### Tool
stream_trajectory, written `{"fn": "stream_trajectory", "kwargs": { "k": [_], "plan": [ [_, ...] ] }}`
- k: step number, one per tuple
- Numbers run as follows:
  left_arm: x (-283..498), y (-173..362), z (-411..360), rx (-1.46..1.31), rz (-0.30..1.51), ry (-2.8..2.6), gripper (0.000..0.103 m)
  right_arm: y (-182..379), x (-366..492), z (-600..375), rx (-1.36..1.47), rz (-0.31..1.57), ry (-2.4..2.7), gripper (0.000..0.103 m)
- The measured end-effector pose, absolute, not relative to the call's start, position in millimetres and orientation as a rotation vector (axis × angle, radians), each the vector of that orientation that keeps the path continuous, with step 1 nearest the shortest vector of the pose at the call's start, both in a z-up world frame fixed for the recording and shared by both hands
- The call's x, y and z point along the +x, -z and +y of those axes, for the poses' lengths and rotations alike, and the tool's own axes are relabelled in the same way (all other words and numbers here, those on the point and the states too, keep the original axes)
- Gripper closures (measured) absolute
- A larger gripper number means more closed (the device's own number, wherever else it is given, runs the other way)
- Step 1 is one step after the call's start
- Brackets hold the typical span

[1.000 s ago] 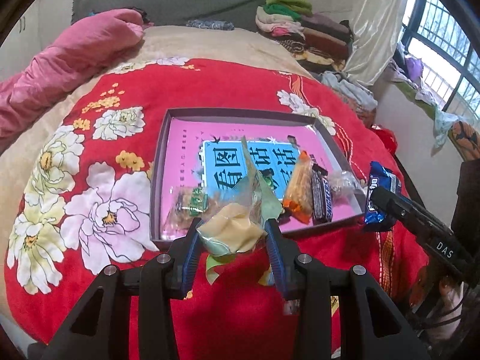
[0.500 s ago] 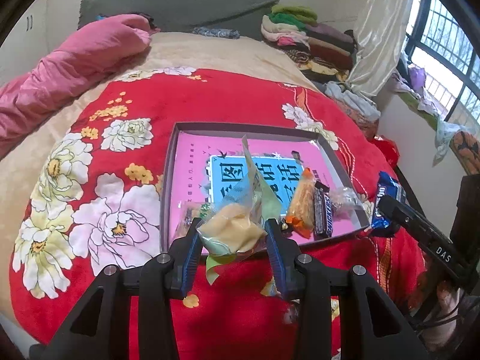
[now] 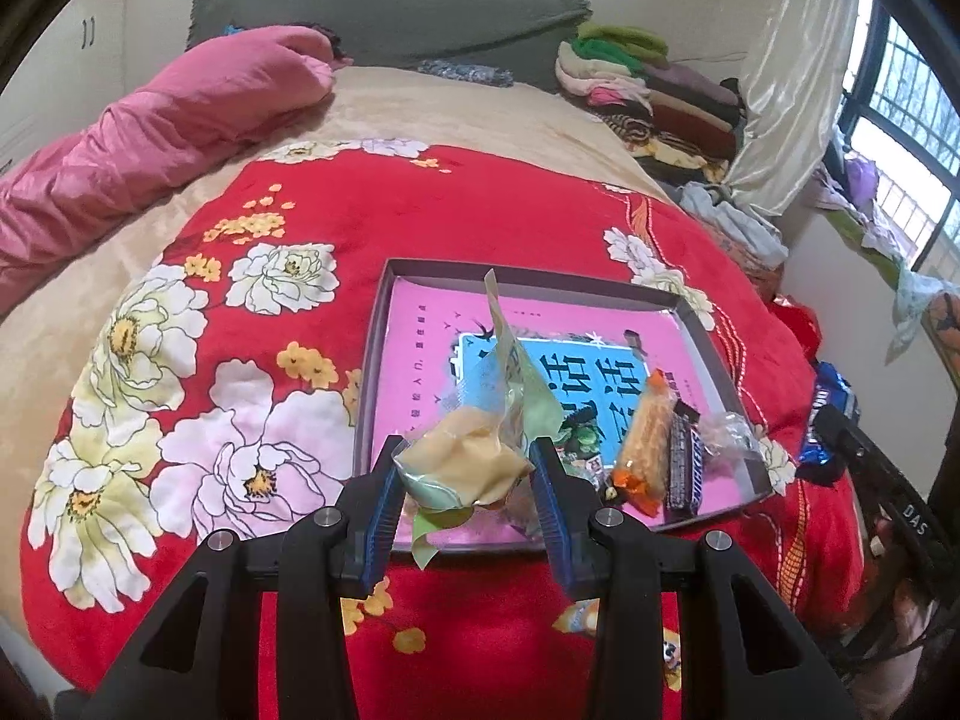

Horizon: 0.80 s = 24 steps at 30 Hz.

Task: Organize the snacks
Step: 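Carry the cake bag over the tray with the left tool while the right tool carries the biscuit pack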

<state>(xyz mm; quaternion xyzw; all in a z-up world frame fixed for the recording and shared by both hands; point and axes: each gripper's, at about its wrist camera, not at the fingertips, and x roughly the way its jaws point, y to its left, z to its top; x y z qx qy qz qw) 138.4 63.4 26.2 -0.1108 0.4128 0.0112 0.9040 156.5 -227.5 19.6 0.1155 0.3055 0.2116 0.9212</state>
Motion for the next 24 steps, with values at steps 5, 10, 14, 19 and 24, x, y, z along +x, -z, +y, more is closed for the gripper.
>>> {"fn": "stream_trajectory", "kwargs": {
  "k": [5,10,14,19,24],
  "plan": [
    [147,-18,63,-0.236,0.862,-0.036,0.060,-20,157,-228,0.238,0.626,-0.434,0.054],
    [155,-8,59,-0.231,0.873,-0.037,0.060,-20,159,-226,0.231,0.625,-0.429,0.054],
    [161,1,53,-0.220,0.888,-0.034,0.060,-18,161,-223,0.220,0.627,-0.428,0.054],
    [166,10,45,-0.196,0.901,-0.023,0.060,-14,165,-214,0.195,0.638,-0.435,0.054],
    [170,14,41,-0.197,0.905,-0.017,0.060,-8,171,-202,0.168,0.652,-0.457,0.054]
  ]
}}
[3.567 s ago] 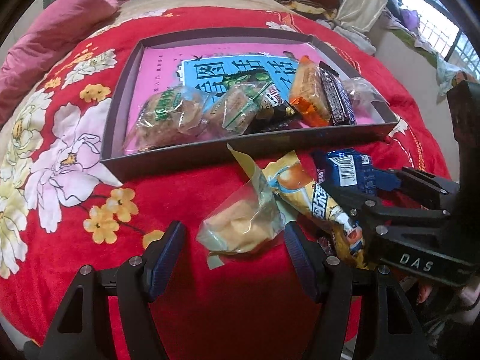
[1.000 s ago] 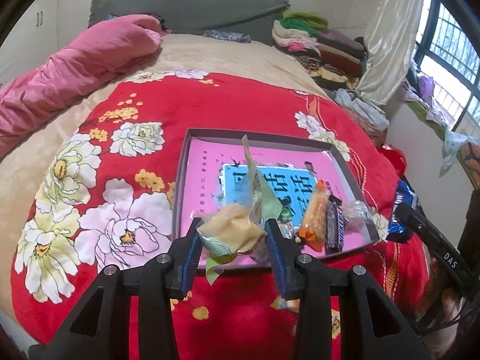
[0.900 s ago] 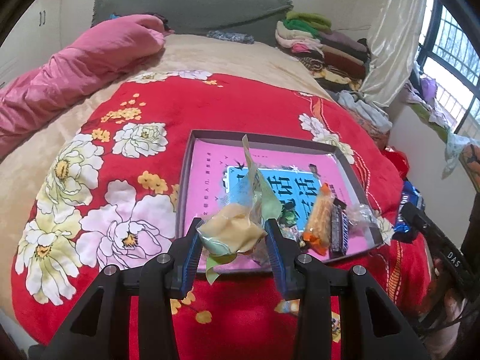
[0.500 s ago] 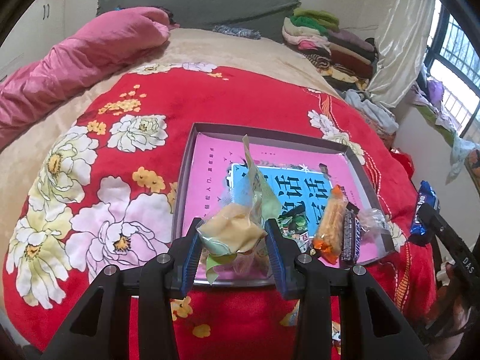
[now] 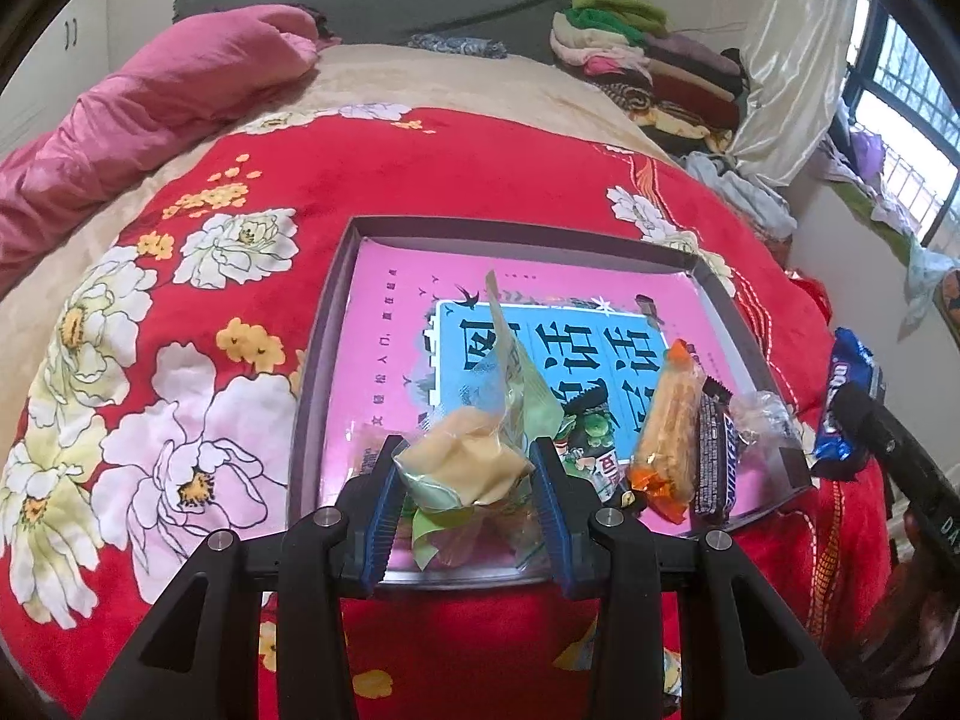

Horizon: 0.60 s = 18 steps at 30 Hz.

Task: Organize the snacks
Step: 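Carry the cake bag over the tray with the left tool while the right tool carries the biscuit pack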

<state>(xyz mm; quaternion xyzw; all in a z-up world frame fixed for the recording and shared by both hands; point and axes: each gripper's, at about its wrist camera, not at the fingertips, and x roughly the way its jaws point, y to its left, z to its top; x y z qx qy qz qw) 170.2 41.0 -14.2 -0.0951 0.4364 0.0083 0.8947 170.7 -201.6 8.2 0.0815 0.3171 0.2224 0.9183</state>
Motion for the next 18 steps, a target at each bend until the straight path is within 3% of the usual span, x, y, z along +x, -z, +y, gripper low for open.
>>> {"fn": "stream_trajectory", "kwargs": {
  "k": [18],
  "plan": [
    [178,19,22,-0.193,0.925,0.038,0.060,11,179,-163,0.074,0.692,-0.557,0.054]
  ]
}}
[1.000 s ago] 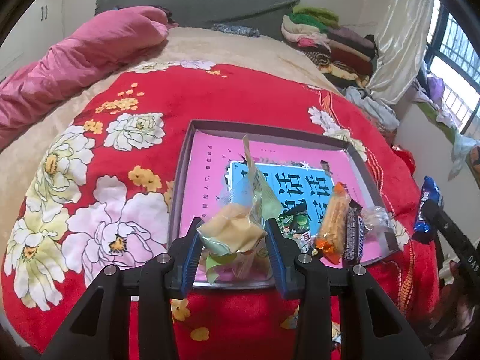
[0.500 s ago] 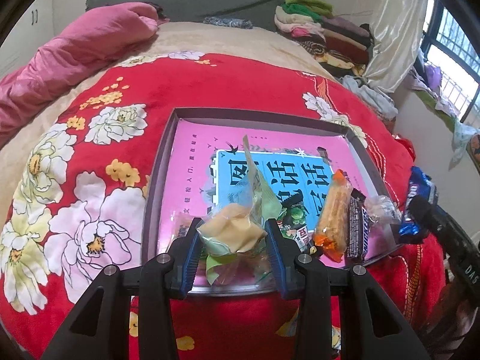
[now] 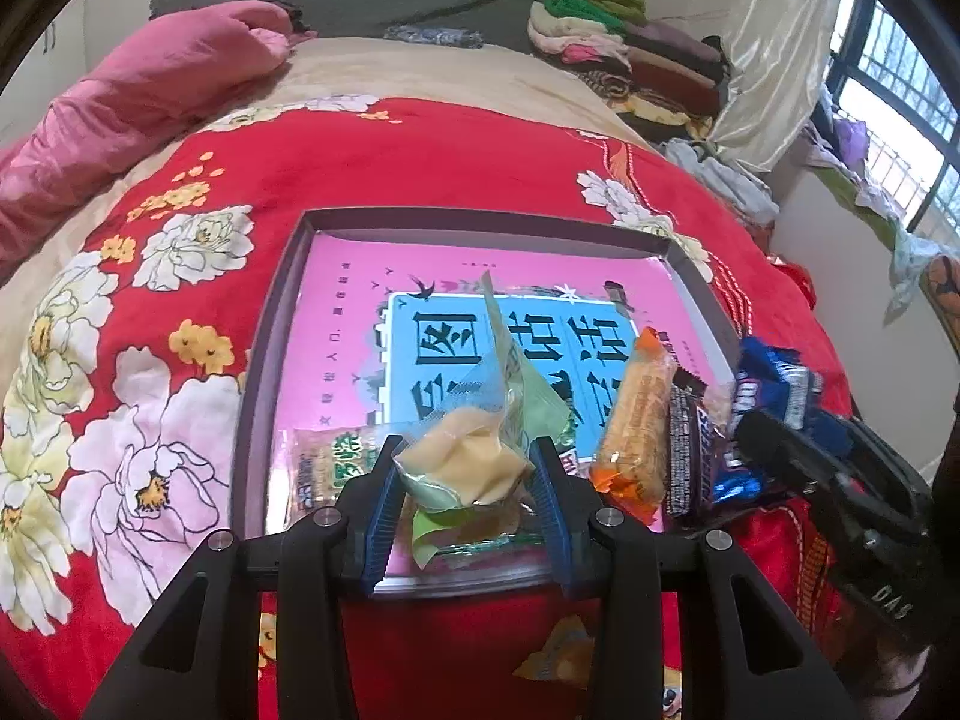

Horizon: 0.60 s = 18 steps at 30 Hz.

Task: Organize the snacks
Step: 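Carry the cake bag over the tray with the left tool while the right tool carries the biscuit pack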

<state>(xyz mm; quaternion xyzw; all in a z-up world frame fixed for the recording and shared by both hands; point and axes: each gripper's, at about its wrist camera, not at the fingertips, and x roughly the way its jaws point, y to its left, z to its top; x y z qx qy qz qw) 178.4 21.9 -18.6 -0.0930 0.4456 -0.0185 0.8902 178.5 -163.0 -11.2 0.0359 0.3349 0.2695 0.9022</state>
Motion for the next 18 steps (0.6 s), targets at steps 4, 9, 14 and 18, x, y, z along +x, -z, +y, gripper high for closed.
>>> {"fn": "stream_trajectory", "kwargs": {
  "k": [4,9,14,18],
  "plan": [
    [180,19,19,-0.193,0.931,0.049,0.060,15,181,-153,0.025,0.693,-0.559,0.054],
    [179,17,14,-0.204,0.929,0.075,0.060,21,184,-148,-0.002,0.705,-0.545,0.054],
    [180,18,5,-0.196,0.938,0.098,0.060,25,191,-153,0.016,0.718,-0.522,0.054],
    [182,19,0,-0.207,0.941,0.119,0.060,30,198,-160,0.048,0.745,-0.500,0.054]
  ]
}}
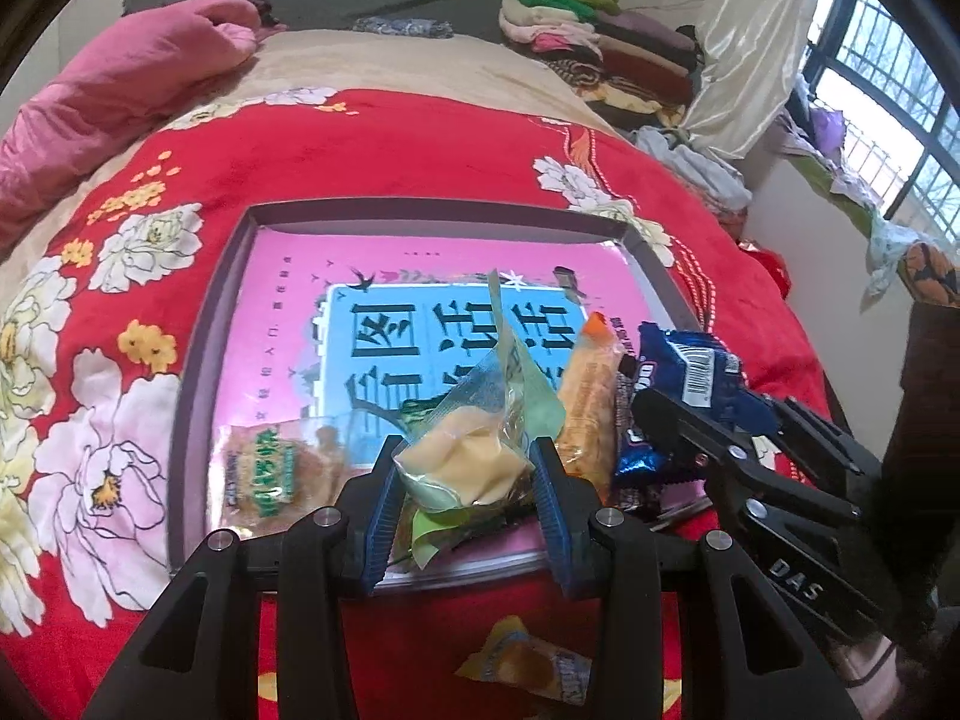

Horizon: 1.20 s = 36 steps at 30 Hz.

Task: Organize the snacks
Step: 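Carry the cake bag over the tray with the left tool while the right tool carries the biscuit pack, then open the left tool to drop the cake bag while the right tool releases the biscuit pack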

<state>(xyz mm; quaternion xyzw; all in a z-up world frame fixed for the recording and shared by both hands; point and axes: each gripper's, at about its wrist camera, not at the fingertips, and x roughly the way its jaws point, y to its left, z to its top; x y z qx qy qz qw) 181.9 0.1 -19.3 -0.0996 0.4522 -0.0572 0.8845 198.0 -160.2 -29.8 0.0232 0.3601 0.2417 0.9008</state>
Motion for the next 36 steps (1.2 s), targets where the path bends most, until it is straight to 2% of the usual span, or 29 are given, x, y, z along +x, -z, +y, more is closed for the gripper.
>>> {"fn": "stream_trajectory", "kwargs": {
  "k": [27,36],
  "plan": [
    [189,19,-2,-0.205,0.950,0.093,0.058,25,202,-179,0.139,0.751,-0.482,0.053],
    [186,16,3,-0.205,0.949,0.077,0.049,24,202,-181,0.132,0.746,-0.468,0.051]
  ]
}}
